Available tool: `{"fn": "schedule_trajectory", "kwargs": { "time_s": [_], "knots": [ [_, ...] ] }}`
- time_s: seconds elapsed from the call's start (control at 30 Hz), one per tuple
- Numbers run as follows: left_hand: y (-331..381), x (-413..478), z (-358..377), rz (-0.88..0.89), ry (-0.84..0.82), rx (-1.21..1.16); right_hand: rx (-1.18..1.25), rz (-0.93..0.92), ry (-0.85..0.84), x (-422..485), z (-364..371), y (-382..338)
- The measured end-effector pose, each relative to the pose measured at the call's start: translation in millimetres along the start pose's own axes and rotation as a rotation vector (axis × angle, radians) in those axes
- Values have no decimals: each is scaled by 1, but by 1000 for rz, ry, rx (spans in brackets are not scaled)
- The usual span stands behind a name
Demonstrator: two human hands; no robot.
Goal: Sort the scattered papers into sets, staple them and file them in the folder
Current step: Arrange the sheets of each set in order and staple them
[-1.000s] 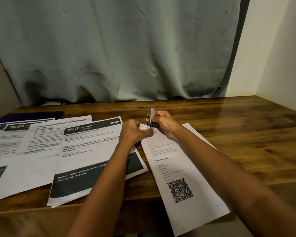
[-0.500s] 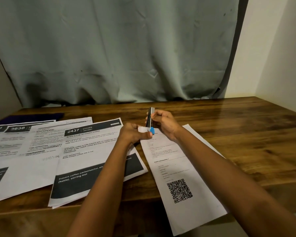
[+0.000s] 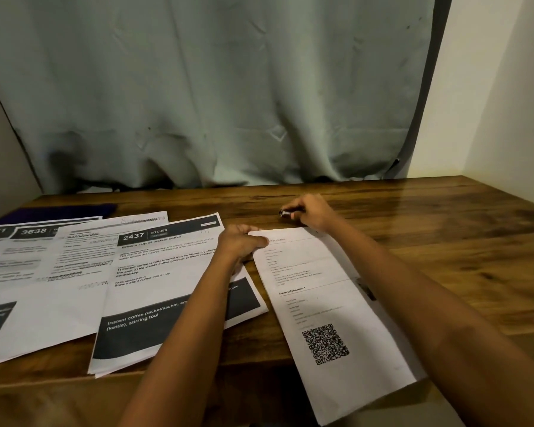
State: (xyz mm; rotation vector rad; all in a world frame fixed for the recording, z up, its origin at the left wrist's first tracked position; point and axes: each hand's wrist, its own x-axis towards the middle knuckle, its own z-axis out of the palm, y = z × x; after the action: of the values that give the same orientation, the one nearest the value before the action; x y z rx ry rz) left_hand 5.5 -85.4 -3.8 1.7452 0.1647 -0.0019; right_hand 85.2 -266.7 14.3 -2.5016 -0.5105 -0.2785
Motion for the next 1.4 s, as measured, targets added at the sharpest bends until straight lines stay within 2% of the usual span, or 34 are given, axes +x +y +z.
{"fn": "schedule_trajectory", "kwargs": {
  "time_s": [0.2, 0.3, 0.47, 0.53, 0.6, 0.77, 0.9, 1.2, 1.4],
  "knots": [
    [-2, 2, 2, 18, 18, 7, -66, 11, -60, 1, 2, 7],
    [-2, 3, 2, 19, 24, 11, -15, 39, -58, -3, -1, 4],
    [-1, 2, 3, 14, 63, -114, 163, 117, 269, -22, -33, -1],
    [1, 1, 4, 13, 84, -160, 245, 190, 338, -38, -46, 1],
    [1, 1, 5, 17, 109, -181, 285, 279, 297, -56, -57, 4],
    [4, -4, 8, -12, 137, -250, 285, 463, -43, -90, -67, 17],
    [5, -8, 11, -10, 192, -255, 378, 492, -94, -103, -65, 28],
    [8, -18, 16, 112, 200, -270, 490, 546, 158, -119, -56, 19],
    [27, -24, 9, 298, 225, -58, 398, 656, 305, -121, -87, 32]
  ]
}}
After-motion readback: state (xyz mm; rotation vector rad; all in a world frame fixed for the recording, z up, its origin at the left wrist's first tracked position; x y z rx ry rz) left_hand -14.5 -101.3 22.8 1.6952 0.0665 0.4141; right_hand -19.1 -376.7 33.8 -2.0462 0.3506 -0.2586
